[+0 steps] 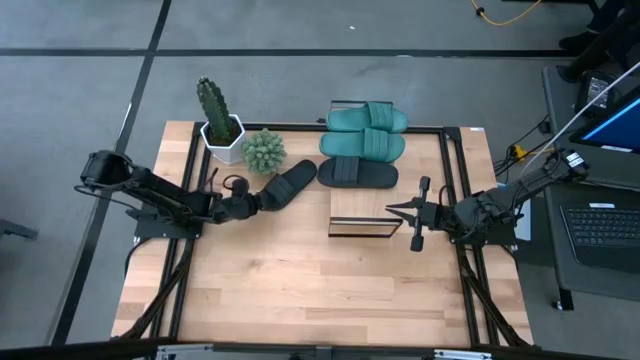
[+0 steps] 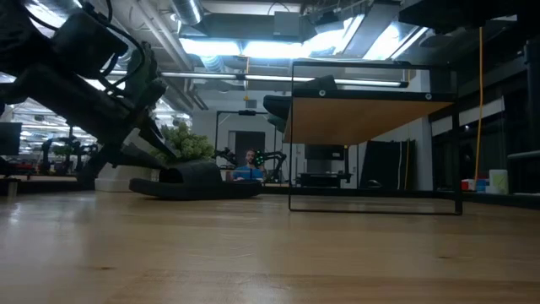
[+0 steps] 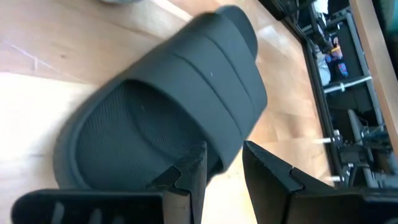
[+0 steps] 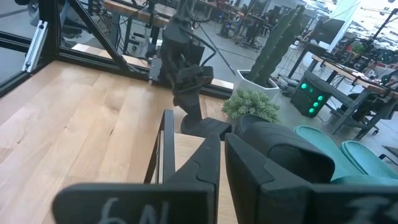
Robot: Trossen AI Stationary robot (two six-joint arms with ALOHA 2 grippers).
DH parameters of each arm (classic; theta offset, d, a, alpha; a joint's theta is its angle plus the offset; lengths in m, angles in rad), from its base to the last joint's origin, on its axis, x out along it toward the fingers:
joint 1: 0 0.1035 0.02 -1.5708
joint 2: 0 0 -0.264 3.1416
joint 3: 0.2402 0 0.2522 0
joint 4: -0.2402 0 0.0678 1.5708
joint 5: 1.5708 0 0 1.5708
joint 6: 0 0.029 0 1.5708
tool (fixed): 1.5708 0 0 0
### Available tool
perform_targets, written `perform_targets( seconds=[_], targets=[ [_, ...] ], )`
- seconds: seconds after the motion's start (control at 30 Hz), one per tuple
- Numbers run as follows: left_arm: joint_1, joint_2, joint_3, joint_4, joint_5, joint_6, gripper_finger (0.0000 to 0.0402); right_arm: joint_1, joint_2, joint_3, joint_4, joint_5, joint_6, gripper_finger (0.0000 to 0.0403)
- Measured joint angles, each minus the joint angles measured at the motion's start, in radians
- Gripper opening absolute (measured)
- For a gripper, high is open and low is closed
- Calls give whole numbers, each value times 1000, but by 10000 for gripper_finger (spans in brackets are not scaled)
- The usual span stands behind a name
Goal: Pick and place slides into the shelf
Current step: Put the black slide on the shelf
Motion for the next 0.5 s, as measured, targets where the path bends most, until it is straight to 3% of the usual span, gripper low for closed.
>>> perform_targets(
  seconds=[0.5],
  targets=[
    [73,0,0,-48,24,-44,95,0,0,0,-69,0,27,28]
  ],
)
